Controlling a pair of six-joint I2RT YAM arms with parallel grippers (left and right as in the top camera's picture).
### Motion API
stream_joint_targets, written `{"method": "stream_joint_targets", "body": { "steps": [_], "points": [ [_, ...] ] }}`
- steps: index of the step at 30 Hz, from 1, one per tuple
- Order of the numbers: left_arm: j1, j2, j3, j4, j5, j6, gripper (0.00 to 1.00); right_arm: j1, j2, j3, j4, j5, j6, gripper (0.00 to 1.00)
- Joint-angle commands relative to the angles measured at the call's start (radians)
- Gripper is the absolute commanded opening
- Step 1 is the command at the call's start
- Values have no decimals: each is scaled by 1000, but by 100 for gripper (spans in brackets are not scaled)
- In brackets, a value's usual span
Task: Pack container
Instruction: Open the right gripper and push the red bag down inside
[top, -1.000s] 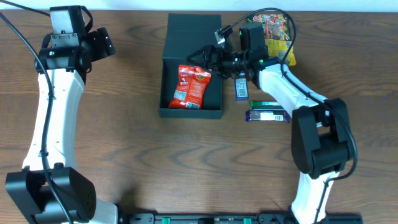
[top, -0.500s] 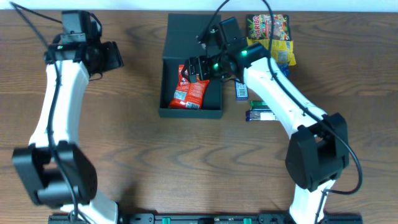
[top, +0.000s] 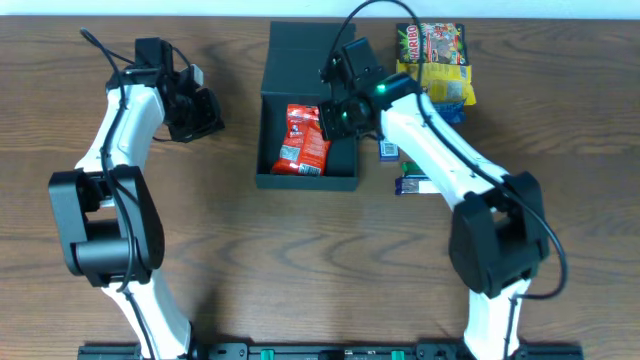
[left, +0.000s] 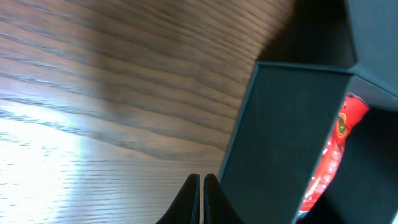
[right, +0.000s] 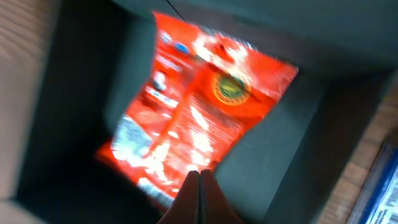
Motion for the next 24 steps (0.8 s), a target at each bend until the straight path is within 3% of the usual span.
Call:
{"method": "stream_joint_targets", "body": {
  "steps": [1,24],
  "points": [
    [-37,16,17,-5,-1,-7,6,11,39,5,-16,57,13,1],
    [-94,17,17,-3,-34,-10,6,50,171,5,-42,127,13,1]
  ]
}}
